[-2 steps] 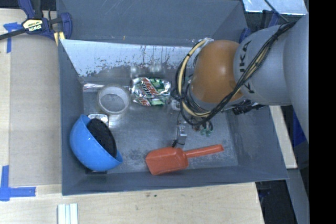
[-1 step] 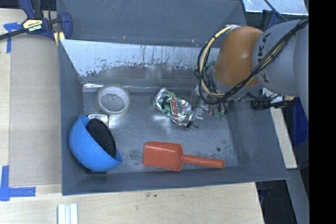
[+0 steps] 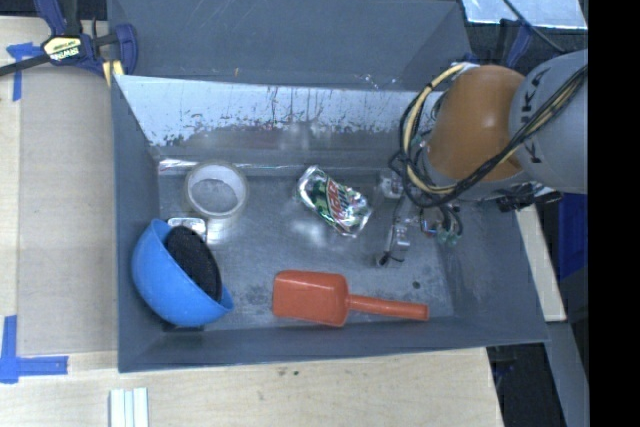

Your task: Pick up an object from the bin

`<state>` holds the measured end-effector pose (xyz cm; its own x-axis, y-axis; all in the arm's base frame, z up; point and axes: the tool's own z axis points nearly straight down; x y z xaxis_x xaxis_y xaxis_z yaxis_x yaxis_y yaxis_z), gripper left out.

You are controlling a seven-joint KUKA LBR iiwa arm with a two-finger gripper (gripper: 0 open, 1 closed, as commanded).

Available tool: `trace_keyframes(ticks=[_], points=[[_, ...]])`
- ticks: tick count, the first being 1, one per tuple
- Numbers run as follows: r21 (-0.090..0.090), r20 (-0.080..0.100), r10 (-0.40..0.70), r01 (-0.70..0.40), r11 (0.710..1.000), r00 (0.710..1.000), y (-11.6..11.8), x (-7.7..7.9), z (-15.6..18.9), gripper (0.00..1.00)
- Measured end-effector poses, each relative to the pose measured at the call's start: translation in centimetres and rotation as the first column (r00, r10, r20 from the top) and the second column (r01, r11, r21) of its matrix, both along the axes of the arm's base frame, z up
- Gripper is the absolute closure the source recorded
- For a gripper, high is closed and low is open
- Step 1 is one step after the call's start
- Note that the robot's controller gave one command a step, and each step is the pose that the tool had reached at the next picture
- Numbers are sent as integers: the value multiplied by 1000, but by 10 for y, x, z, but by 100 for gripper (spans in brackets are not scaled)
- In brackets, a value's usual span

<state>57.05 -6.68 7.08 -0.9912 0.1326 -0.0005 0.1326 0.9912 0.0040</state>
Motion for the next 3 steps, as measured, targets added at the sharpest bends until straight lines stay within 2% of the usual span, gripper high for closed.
trace_keyframes(ticks=[1,2,3], points=[[-4,15,-198,198,980,980,8,11,6,0],[-2,2,-10,10,1000,1000,21,-8,0,0],[-2,17,-192,192,981,981,42,1,0,100]])
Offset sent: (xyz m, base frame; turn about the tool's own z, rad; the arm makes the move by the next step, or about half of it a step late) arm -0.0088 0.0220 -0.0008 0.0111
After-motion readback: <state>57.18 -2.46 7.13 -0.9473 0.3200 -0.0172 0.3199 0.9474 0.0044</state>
